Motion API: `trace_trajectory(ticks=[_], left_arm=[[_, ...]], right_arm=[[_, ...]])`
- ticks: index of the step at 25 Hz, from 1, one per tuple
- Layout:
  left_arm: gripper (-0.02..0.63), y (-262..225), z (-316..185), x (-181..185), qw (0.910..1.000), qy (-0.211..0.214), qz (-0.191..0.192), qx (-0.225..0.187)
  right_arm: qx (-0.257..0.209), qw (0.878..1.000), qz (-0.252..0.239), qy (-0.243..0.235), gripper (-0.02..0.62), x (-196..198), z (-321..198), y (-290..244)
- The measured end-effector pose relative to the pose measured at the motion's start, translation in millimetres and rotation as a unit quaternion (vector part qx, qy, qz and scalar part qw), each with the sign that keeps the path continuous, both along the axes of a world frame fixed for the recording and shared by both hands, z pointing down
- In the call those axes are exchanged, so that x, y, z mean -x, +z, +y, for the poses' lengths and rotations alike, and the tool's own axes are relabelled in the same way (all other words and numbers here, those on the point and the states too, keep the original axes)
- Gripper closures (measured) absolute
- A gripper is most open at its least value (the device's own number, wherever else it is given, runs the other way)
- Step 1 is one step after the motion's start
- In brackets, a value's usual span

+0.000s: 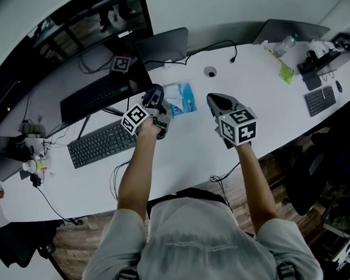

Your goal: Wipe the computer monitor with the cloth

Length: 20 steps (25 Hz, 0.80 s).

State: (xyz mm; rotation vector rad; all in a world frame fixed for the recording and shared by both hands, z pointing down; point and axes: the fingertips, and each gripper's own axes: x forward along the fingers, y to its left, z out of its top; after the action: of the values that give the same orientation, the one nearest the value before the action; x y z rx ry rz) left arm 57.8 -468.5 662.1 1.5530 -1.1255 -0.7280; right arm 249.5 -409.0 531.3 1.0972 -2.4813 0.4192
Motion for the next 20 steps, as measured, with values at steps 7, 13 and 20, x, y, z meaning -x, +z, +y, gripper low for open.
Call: trace_trajectory(ticks=[7, 13, 20], left_arm=[[0.555, -10, -7, -17, 0.9990, -0.028, 0.030, -0.021], [0.555, -41, -16, -18, 0.9934, -0.060, 0.077, -0.060], [0.555, -84, -12, -15, 0.9874, -0.081, 0.060, -0.122]], right_arm=[[0.000, 1.000, 0.004, 0.003, 0.594, -18, 7, 1], [-0.003, 1.000, 0.008, 0.004, 0.594, -20, 11, -1], [-0.010, 1.000, 0.008, 0.013, 0.594, -24, 16, -6]])
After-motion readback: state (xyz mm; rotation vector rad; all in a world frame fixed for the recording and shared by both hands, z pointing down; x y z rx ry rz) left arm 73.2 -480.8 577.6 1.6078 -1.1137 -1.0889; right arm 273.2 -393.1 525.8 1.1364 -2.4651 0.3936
